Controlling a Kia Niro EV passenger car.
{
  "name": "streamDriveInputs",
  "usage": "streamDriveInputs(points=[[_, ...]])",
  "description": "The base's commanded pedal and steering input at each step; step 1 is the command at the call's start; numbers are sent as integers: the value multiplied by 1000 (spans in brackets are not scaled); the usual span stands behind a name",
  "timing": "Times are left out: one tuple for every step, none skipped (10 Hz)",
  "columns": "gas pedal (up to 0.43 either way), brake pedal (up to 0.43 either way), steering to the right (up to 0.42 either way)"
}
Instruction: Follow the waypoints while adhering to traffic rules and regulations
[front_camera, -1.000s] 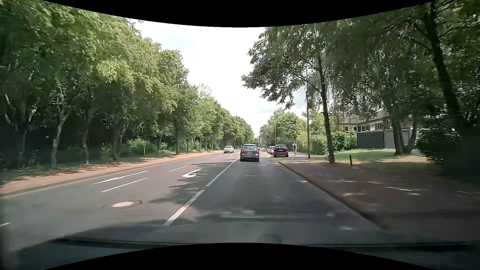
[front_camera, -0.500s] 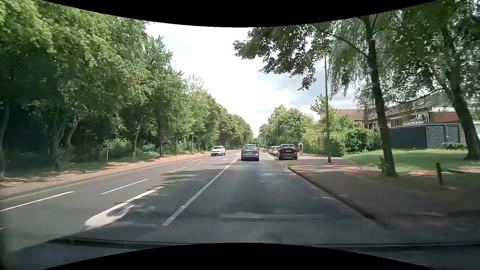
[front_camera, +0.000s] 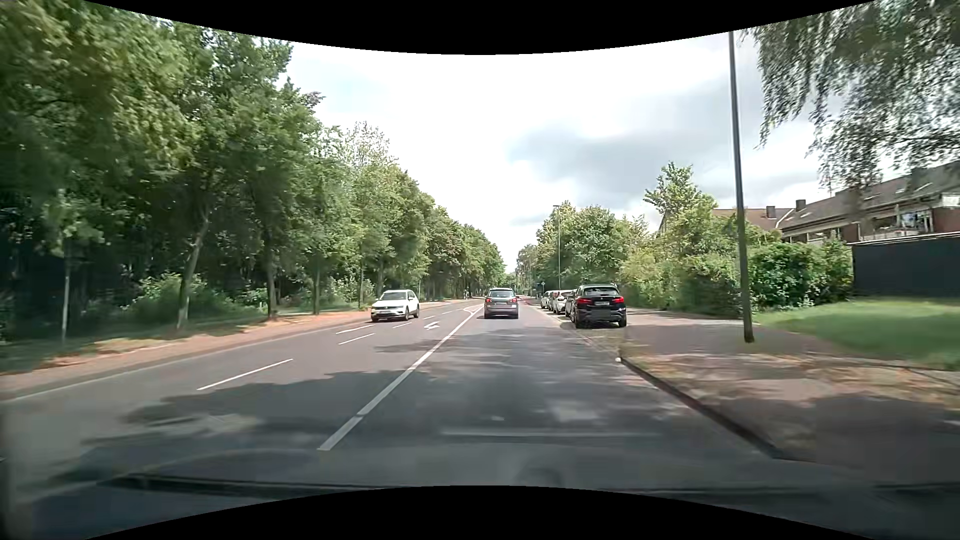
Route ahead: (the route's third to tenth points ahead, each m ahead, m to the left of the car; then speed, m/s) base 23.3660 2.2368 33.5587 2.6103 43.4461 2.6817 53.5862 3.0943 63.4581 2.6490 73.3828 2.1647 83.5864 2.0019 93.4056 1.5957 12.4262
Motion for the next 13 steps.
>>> streamDriveInputs(points=[[157, 18, 2], [150, 18, 2], [150, 18, 3], [150, 18, 3], [150, 18, 3], [150, 18, 2], [150, 18, 3], [138, 18, 2], [138, 18, 3], [138, 18, 2], [138, 18, 2], [138, 18, 3], [138, 18, 2]])
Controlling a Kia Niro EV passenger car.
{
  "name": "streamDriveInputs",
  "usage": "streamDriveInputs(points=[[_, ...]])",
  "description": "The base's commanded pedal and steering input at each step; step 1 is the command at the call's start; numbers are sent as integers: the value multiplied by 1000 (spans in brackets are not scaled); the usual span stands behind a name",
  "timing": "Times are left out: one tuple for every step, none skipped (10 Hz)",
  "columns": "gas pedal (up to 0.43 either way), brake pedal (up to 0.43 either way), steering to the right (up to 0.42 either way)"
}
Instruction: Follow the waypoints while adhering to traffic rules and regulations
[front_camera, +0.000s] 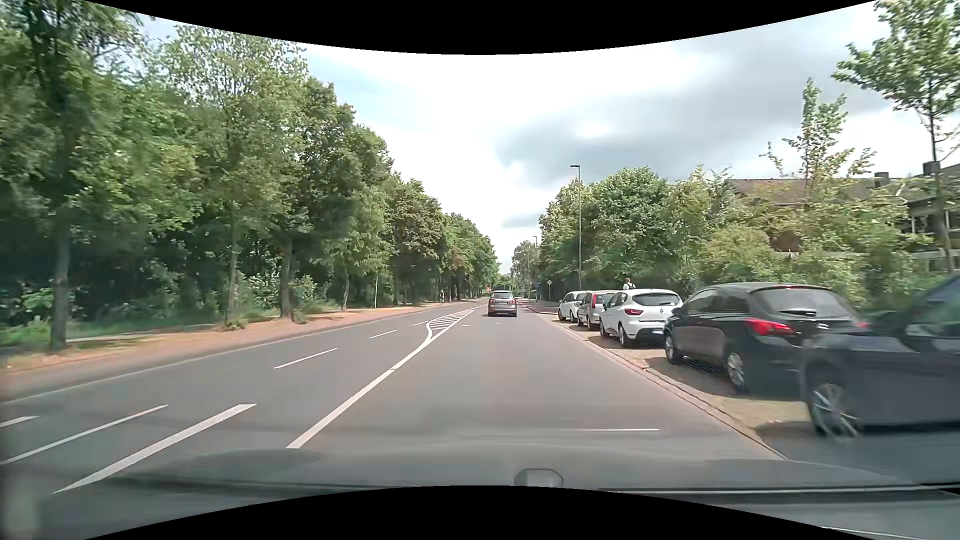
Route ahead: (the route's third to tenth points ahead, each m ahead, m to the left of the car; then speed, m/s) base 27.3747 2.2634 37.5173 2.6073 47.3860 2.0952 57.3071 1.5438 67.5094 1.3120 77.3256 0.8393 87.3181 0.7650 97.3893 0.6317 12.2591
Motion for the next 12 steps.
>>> streamDriveInputs(points=[[118, 18, 2], [118, 18, 2], [118, 18, 1], [118, 18, 2], [130, 18, 1], [138, 18, 0], [157, 18, 0], [157, 18, 0], [157, 18, 0], [157, 18, 0], [157, 18, 0], [157, 18, 0]])
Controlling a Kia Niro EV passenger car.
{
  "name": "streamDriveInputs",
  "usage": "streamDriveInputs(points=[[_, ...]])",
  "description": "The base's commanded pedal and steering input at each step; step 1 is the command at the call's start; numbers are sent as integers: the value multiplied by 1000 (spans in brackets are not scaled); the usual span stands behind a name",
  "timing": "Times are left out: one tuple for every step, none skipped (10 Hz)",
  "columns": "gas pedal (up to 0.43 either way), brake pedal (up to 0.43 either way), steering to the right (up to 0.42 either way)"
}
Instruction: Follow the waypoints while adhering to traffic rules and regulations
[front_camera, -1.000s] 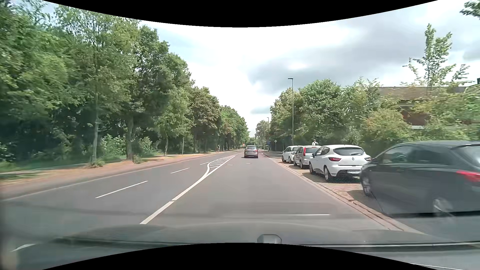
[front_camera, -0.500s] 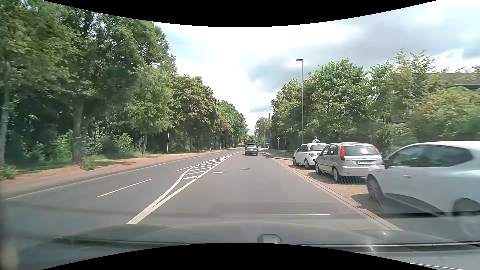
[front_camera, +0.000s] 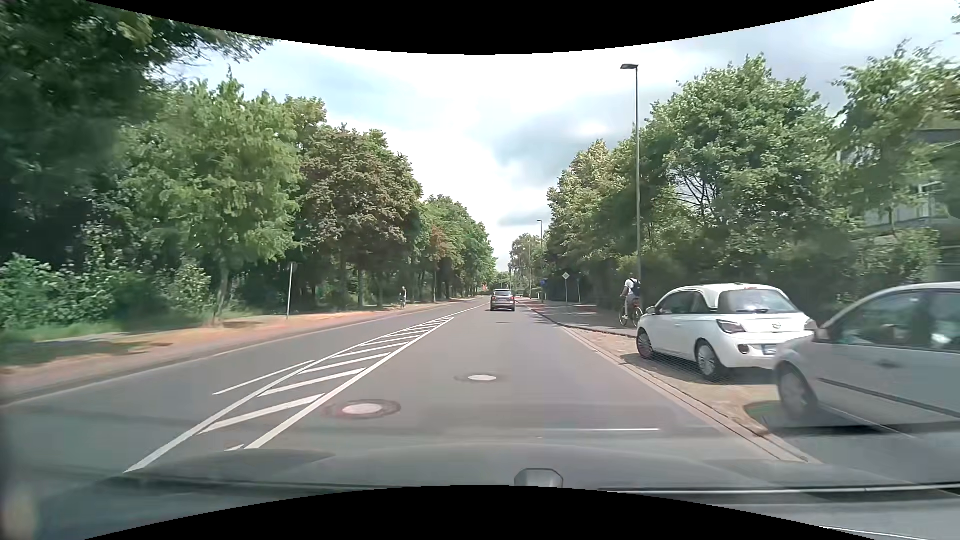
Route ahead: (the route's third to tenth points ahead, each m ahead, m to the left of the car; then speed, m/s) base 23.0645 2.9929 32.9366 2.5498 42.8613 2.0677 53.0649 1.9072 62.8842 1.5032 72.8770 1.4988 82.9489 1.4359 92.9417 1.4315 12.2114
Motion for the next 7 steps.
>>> streamDriveInputs(points=[[157, 18, 0], [157, 18, 0], [157, 18, -1], [157, 18, -1], [157, 18, -1], [157, 18, -1], [157, 18, -1]])
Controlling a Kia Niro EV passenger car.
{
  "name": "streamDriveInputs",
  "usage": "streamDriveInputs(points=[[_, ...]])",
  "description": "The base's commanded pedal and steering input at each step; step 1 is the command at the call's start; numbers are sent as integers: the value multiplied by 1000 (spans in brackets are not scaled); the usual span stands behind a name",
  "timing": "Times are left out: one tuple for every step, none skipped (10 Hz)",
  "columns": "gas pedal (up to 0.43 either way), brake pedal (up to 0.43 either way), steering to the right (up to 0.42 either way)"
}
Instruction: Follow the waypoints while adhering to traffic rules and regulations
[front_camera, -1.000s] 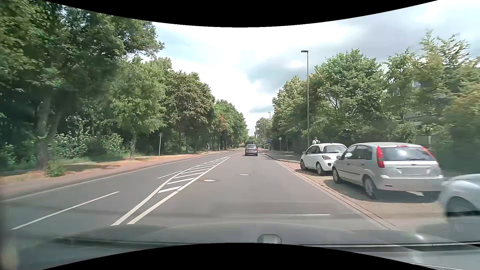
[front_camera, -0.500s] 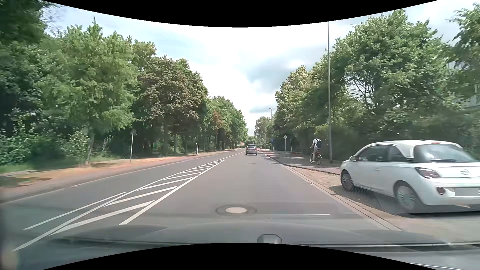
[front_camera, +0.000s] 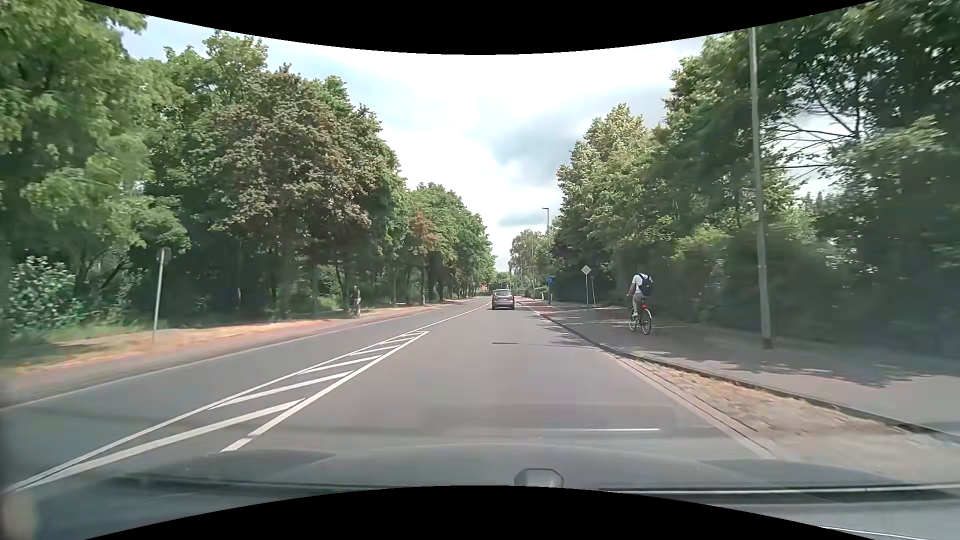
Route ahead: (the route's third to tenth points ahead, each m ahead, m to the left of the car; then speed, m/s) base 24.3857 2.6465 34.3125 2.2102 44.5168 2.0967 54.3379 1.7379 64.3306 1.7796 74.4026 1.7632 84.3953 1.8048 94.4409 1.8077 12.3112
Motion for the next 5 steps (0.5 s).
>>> streamDriveInputs(points=[[157, 18, 0], [157, 18, 0], [150, 18, 0], [150, 18, -1], [150, 18, -1]])
